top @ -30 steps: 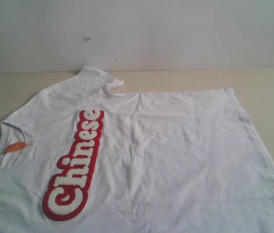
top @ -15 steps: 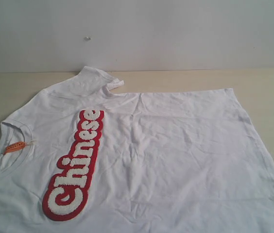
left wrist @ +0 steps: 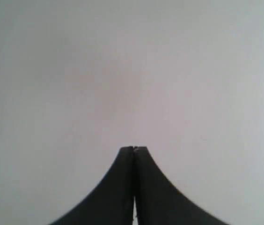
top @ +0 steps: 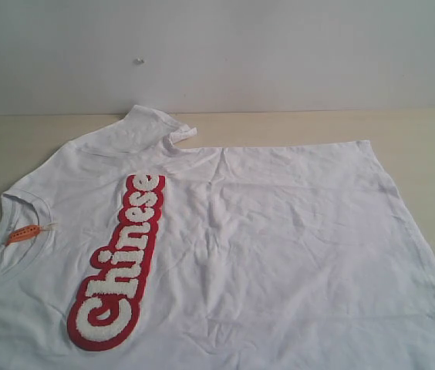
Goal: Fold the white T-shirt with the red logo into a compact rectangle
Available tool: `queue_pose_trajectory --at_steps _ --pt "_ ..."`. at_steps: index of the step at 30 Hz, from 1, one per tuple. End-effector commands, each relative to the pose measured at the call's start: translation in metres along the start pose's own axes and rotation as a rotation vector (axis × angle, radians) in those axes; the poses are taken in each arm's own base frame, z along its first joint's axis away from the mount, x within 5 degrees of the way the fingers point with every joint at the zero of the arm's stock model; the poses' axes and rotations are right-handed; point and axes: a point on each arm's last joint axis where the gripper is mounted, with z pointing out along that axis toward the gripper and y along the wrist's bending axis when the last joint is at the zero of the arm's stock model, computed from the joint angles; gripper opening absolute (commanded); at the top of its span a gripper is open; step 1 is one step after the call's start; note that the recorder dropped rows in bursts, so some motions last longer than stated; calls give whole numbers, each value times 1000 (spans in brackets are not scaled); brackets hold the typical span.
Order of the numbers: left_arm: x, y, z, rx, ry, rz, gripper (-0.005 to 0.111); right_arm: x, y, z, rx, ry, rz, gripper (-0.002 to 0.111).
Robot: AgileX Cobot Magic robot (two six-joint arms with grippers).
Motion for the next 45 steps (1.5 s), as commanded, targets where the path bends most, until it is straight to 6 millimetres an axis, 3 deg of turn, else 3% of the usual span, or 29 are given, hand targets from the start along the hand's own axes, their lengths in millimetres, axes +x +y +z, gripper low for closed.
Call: queue_pose_trajectory --at_steps 1,4,8,11,14,20,24,27,28,32,36,42,44,45 --pt "-23 -23 26 113 49 54 0 -32 18 15 -28 59 -71 0" --pt "-36 -36 48 174 97 148 0 -54 31 30 -51 131 -127 1" --pt "-45 -45 73 213 176 320 0 -74 45 56 -79 252 -196 11" --pt "-39 -45 91 248 289 431 0 -83 54 82 -104 368 -254 19" --pt "-24 -42 107 295 417 484 0 -80 57 105 -132 528 -312 21" --pt "16 -28 137 421 637 515 0 -55 47 148 -153 861 -449 21" --pt "45 -19 150 578 730 595 0 -36 43 165 -212 940 -487 21" --pt "60 -8 158 560 776 608 0 -23 42 176 -283 975 -499 21" --pt "64 -3 162 525 791 613 0 -20 42 179 -296 984 -496 21" --pt "78 38 182 90 825 623 0 -2 35 194 -299 1030 -483 21" --pt "92 51 191 34 859 787 0 22 16 214 -242 1094 -576 21" --pt "100 82 202 -174 922 1146 0 77 -30 240 -30 1372 -656 21" --pt "108 100 202 -300 1045 1218 0 86 -37 247 14 1412 -657 21" --pt "117 111 205 -342 1186 1243 0 89 -38 252 20 1412 -650 21"
